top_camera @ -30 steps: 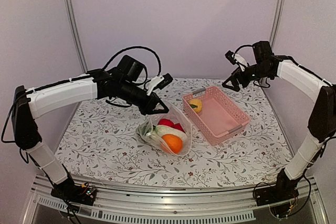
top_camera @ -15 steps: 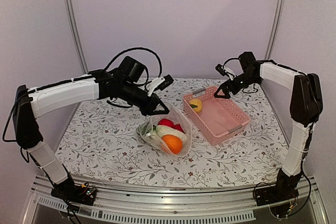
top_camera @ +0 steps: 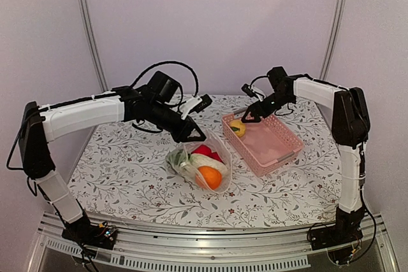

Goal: Place the food in the zip-top bag and seal the zipper
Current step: Pick up the fake fruit from the bin.

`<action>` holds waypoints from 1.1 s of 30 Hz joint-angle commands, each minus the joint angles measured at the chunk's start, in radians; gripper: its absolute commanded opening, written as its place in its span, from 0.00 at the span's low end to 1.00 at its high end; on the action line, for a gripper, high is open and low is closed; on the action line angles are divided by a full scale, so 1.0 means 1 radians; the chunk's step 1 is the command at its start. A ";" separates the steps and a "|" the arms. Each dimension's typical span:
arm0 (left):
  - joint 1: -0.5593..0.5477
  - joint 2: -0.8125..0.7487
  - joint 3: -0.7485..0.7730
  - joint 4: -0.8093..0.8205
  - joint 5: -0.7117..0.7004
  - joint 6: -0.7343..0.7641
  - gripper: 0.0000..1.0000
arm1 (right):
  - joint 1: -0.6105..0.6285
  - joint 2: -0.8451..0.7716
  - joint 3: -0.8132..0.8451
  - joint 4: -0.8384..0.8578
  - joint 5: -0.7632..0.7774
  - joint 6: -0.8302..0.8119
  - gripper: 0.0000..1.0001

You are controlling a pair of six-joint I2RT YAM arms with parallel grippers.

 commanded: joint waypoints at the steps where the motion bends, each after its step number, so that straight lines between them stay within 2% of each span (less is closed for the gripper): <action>1: -0.006 0.015 -0.007 0.000 -0.011 0.009 0.00 | 0.024 0.070 0.057 -0.033 0.004 0.024 0.83; 11: 0.002 0.038 -0.003 -0.006 -0.011 0.010 0.00 | 0.059 0.175 0.181 -0.076 0.047 0.053 0.85; 21: 0.005 0.049 -0.004 -0.006 -0.007 0.010 0.00 | 0.065 0.229 0.192 -0.091 0.057 0.049 0.89; 30: 0.005 0.051 -0.005 -0.009 -0.012 0.012 0.00 | 0.067 0.263 0.221 -0.082 0.083 0.076 0.85; 33: 0.005 0.055 -0.006 -0.008 -0.010 0.011 0.00 | 0.067 0.273 0.239 -0.079 0.087 0.076 0.81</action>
